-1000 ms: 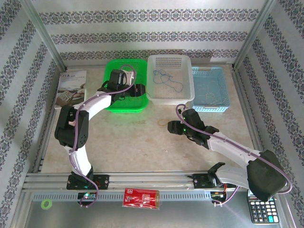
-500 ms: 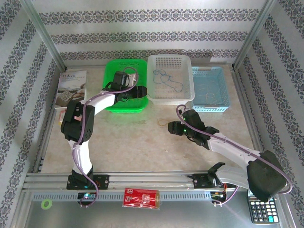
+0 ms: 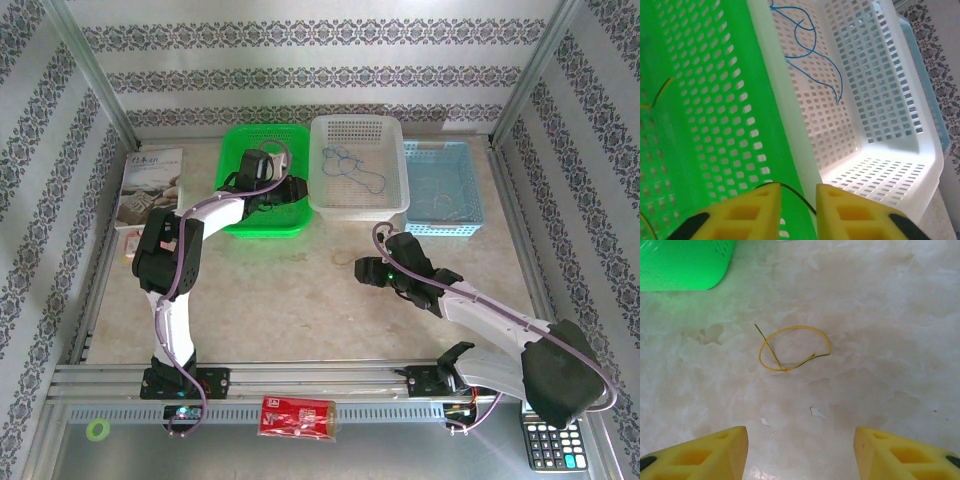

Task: Untangle the cables

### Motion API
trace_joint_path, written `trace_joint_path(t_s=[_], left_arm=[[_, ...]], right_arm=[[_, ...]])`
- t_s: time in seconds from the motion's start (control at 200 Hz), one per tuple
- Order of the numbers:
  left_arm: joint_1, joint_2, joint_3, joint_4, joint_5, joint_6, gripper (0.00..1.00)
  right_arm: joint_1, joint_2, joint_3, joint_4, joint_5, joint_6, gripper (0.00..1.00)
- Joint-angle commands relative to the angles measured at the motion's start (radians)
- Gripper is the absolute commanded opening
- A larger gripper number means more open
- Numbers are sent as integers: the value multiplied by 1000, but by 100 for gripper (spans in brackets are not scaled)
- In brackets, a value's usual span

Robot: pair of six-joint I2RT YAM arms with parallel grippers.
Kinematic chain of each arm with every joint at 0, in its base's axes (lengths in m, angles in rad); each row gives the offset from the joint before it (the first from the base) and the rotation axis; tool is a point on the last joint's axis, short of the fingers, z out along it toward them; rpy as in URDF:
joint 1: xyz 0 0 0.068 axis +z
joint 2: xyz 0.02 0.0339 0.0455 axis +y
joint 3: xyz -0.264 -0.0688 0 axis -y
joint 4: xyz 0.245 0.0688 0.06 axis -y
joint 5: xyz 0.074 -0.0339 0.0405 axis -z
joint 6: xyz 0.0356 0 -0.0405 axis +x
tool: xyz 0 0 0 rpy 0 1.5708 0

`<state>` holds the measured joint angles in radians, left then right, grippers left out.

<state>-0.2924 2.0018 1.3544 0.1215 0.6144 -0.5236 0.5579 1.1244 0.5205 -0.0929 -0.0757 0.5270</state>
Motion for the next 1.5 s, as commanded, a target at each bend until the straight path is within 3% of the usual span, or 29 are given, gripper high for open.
trace_joint_path(t_s=[0.0,0.165,0.61,0.934,1.174,1.319,1.499], left_arm=[[9,0,5,35,10,-6,17],[12,-21,2,44,15,-11,0],[90,-151,-76,83,7,-33,0],[187,-224,-174,-42,-46,61,0],[187,-323,-210,-75,-19,70,37],[168,-409,-256,-46,-13,20,49],[121,-512,-346,22,-22,-38,55]], right_arm=[[-10,3,-8,21,-8,10,58],[-11,6,-8,21,-6,8,58],[-12,32,14,21,-6,-4,58],[-13,146,90,-15,-2,-45,58],[-13,279,144,27,-56,-10,57],[-13,344,159,69,-63,32,57],[-19,424,178,134,-77,76,55]])
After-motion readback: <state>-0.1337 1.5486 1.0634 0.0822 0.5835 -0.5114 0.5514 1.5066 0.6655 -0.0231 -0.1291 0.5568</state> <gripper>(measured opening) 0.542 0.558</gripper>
